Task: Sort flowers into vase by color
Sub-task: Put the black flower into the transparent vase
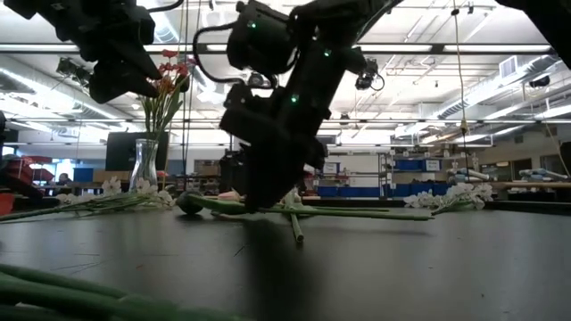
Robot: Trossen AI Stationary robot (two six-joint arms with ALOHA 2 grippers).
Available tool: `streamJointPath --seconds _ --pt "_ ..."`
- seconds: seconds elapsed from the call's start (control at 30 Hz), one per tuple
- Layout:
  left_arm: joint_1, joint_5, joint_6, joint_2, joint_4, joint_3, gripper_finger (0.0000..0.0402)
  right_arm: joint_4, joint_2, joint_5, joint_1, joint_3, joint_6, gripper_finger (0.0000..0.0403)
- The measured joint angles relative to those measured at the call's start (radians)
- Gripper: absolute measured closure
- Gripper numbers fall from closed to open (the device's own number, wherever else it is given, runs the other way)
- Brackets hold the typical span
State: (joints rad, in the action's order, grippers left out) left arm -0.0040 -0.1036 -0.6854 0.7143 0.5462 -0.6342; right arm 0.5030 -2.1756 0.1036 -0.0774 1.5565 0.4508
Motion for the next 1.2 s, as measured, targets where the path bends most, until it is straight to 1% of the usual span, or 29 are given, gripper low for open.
streamJointPath --seconds 0.07,0.23,0.33,0.43,0.5,0.53,0.6,0.67,0.73,0.8,0.87,1.03,1.13,1.2 --pt "0.000 0.000 -0.010 0.000 -0.001 0.000 0.0240 -0.027 0.001 -0.033 0.004 -0.027 0.008 0.0274" --pt "0.000 0.000 -0.009 0.000 -0.005 0.000 0.0240 -0.078 0.011 -0.041 0.007 -0.087 0.051 0.0311" --pt "0.000 -0.001 -0.007 0.000 -0.004 0.000 0.0240 -0.084 0.011 -0.040 0.007 -0.098 0.051 0.0329" --pt "0.001 -0.001 -0.007 0.000 -0.004 0.000 0.0240 -0.084 0.018 -0.047 0.007 -0.100 0.072 0.0361" --pt "0.001 -0.002 -0.015 0.000 -0.004 0.000 0.0240 -0.103 0.030 -0.083 0.009 -0.104 0.080 0.0386" --pt "0.001 -0.002 -0.026 0.000 -0.004 0.000 0.0240 -0.113 0.037 -0.106 0.012 -0.105 0.087 0.0391" --pt "0.001 -0.010 -0.049 0.000 -0.005 0.000 0.0240 -0.137 0.052 -0.137 0.011 -0.109 0.114 0.0389" --pt "0.001 -0.032 -0.066 0.000 -0.008 0.000 0.0240 -0.157 0.081 -0.129 0.007 -0.109 0.129 0.0386" --pt "0.001 -0.051 -0.092 -0.002 -0.037 0.000 0.0240 -0.167 0.123 -0.076 0.010 -0.108 0.130 0.0389" --pt "0.001 -0.074 -0.115 -0.013 -0.101 0.000 0.0240 -0.178 0.159 -0.003 0.025 -0.106 0.134 0.0393" --pt "0.001 -0.084 -0.111 -0.030 -0.178 0.000 0.0239 -0.186 0.188 0.035 0.045 -0.106 0.136 0.0394" --pt "0.001 -0.164 -0.062 -0.079 -0.299 0.000 0.0239 -0.215 0.283 0.029 0.107 -0.106 0.127 0.0393" --pt "0.001 -0.190 -0.054 -0.108 -0.312 0.000 0.0239 -0.256 0.352 0.026 0.156 -0.132 0.097 0.0393" --pt "0.001 -0.190 -0.050 -0.123 -0.311 0.000 0.0238 -0.320 0.411 -0.004 0.197 -0.170 0.092 0.0393"
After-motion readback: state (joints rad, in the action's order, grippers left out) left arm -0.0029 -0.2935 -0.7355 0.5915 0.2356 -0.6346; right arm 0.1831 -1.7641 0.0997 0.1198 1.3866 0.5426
